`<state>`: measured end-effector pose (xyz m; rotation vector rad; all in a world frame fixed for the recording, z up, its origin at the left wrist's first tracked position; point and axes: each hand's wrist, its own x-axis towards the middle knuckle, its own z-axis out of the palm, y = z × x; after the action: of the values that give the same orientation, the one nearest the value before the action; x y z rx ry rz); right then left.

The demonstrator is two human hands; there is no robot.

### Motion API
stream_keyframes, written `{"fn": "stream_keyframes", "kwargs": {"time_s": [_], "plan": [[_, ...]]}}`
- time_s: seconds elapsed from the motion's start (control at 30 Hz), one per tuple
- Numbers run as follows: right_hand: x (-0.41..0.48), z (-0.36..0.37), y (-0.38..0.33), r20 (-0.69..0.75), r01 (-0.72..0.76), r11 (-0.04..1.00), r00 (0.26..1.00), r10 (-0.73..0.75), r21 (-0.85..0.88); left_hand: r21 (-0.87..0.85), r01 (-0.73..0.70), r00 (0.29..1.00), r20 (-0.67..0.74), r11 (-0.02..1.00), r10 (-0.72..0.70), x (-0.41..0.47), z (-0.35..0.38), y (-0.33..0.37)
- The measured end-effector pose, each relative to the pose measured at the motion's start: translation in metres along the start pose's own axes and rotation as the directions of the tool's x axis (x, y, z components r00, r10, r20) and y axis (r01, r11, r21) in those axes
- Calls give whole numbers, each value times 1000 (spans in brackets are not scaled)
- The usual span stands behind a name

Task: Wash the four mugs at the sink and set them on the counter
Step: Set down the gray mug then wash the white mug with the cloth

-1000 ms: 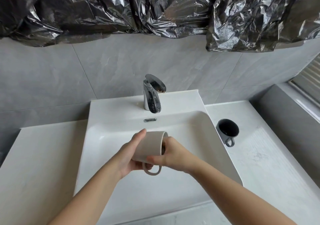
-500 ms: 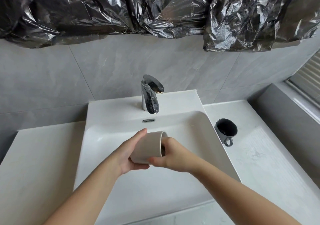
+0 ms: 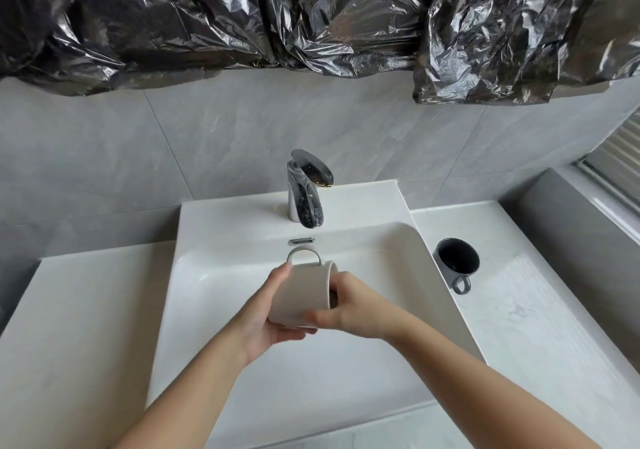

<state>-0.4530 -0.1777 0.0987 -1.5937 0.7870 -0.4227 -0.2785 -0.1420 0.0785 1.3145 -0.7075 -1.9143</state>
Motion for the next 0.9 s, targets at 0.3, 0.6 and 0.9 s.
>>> {"fn": "stream_keyframes", "kwargs": {"time_s": [0.3,0.6,0.9], "plan": [[1,2,9,53,-164,882,986,157,441,61,-300,954,18,952,300,-5,-13,-13],[0,-7,-6,212,-176,934,971,112,311,171,-224,974,1,959,227,-7,-12,-3],[3,-3,8,78,-209,809,977,200,550,311,-426,899,39,850,436,-9,-13,-7]]}}
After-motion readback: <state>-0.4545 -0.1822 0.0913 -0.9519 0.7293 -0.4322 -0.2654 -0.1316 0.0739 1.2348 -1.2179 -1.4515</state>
